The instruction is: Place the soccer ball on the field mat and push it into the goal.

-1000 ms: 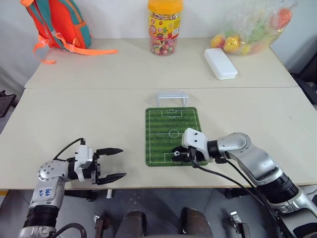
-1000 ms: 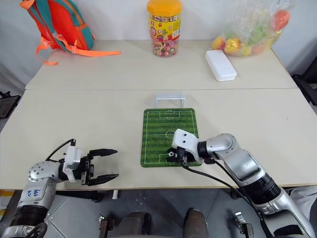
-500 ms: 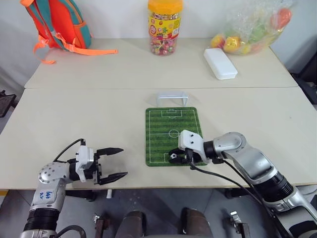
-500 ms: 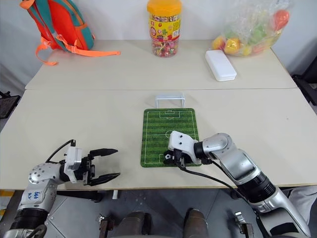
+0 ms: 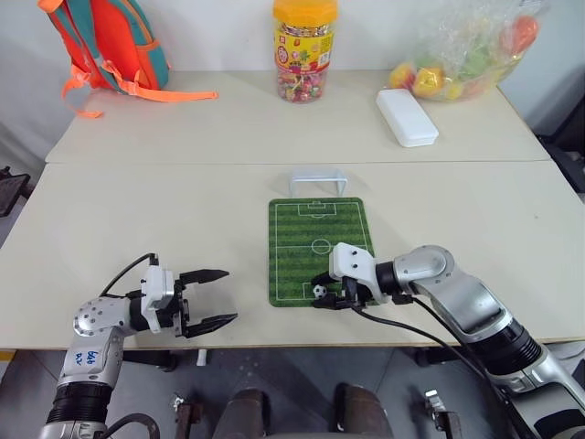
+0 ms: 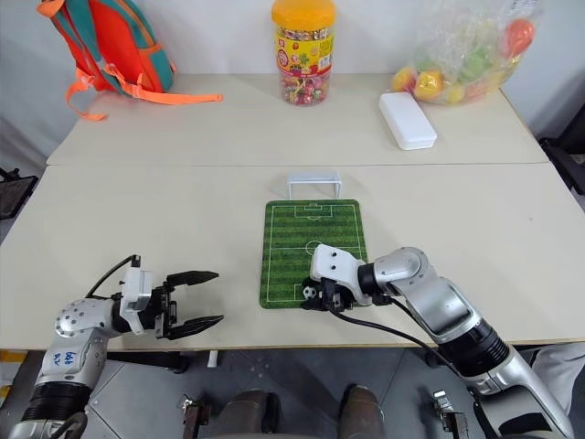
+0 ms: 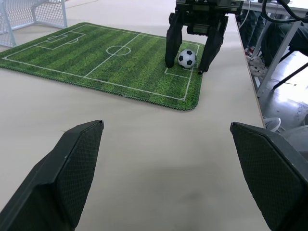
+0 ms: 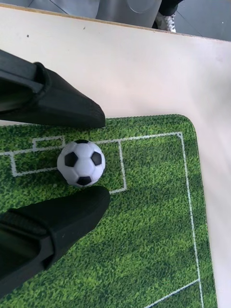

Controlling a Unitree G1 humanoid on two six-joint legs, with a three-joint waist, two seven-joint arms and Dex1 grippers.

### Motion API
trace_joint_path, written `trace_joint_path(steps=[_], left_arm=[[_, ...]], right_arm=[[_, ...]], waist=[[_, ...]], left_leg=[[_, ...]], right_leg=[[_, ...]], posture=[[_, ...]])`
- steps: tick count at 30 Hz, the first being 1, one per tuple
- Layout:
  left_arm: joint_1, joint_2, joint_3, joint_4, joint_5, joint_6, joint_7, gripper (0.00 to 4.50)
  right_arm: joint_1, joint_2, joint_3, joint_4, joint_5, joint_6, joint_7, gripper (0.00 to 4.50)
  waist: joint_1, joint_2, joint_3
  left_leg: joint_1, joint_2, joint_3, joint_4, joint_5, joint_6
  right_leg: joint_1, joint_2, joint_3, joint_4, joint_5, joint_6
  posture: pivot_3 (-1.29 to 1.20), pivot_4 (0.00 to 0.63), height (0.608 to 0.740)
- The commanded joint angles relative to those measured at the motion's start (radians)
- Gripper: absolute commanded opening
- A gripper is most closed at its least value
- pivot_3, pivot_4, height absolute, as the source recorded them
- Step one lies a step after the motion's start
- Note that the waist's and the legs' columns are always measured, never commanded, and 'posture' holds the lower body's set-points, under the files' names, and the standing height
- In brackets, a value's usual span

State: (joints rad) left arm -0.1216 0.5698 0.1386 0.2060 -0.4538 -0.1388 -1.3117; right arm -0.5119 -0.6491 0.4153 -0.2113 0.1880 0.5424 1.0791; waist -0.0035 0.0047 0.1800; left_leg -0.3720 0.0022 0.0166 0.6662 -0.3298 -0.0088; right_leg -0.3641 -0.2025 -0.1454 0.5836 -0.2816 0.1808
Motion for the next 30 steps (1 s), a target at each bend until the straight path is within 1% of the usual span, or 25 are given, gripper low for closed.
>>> trace_joint_path(steps=[1, 10, 15, 18, 22, 23, 26, 30], left_arm=[[-0.010, 0.007, 0.012, -0.010, -0.017, 0.001, 0.001, 4.50], [-0.029, 0.000, 0.003, 0.004, -0.015, 0.005, -0.004, 4.50], [-0.038, -0.005, -0.003, 0.009, -0.016, 0.006, -0.012, 4.50], [-0.041, -0.007, -0.007, 0.009, -0.022, 0.005, -0.029, 4.50], [-0.044, -0.004, -0.017, 0.002, -0.037, 0.014, -0.073, 4.50], [-0.045, -0.003, -0.019, 0.000, -0.041, 0.015, -0.084, 4.50], [-0.048, 0.000, -0.022, -0.004, -0.050, 0.020, -0.113, 4.50], [-0.055, 0.009, -0.027, -0.003, -0.053, 0.025, -0.144, 4.50]], right_arm=[[-0.005, -0.006, -0.041, -0.037, 0.013, -0.022, 0.008, 2.18], [-0.046, -0.028, -0.073, -0.141, 0.074, 0.032, 0.052, 2.18], [-0.080, -0.028, -0.114, -0.191, 0.117, 0.065, 0.046, 2.18], [-0.029, -0.060, -0.129, -0.236, 0.140, 0.073, 0.064, 1.59], [0.055, -0.102, -0.095, -0.258, 0.101, 0.036, 0.059, 0.19], [0.067, -0.104, -0.086, -0.252, 0.090, 0.026, 0.056, 0.05], [0.088, -0.101, -0.064, -0.234, 0.066, -0.001, 0.056, 0.05], [0.077, -0.062, -0.038, -0.192, 0.050, -0.013, 0.046, 0.05]], waist=[[0.000, 0.000, 0.000], [0.000, 0.000, 0.000], [0.000, 0.000, 0.000], [0.003, 0.000, 0.000], [0.004, -0.001, 0.000], [0.003, -0.001, 0.000], [-0.001, -0.001, 0.000], [-0.001, -0.001, 0.000]], left_leg=[[0.000, 0.000, 0.000, 0.000, 0.000, 0.000], [0.000, 0.000, 0.000, 0.000, 0.000, 0.000], [0.000, 0.000, 0.000, 0.000, 0.000, 0.000], [0.000, 0.000, 0.000, 0.000, 0.000, 0.000], [0.000, 0.000, 0.000, 0.000, 0.000, 0.000], [0.000, 0.000, 0.001, 0.000, -0.001, 0.000], [0.000, 0.000, 0.001, 0.000, 0.000, 0.000], [0.000, 0.000, 0.003, 0.000, 0.000, 0.000]], right_leg=[[0.000, 0.000, 0.000, 0.000, 0.000, 0.000], [0.000, 0.000, 0.000, 0.000, 0.000, 0.000], [0.000, 0.000, 0.000, 0.000, 0.000, 0.000], [0.000, 0.000, 0.000, 0.000, 0.000, 0.000], [0.000, 0.000, 0.000, 0.000, 0.000, 0.000], [0.000, 0.000, 0.000, 0.000, 0.000, 0.000], [-0.001, 0.000, 0.001, 0.000, 0.000, 0.000], [-0.002, 0.000, 0.003, 0.001, 0.000, 0.000]], posture=[[0.00, 0.150, 0.740], [0.00, 0.150, 0.740], [0.00, 0.150, 0.740], [0.00, 0.150, 0.740], [0.00, 0.150, 0.740], [0.00, 0.150, 0.740], [0.00, 0.150, 0.740], [0.00, 0.150, 0.740]])
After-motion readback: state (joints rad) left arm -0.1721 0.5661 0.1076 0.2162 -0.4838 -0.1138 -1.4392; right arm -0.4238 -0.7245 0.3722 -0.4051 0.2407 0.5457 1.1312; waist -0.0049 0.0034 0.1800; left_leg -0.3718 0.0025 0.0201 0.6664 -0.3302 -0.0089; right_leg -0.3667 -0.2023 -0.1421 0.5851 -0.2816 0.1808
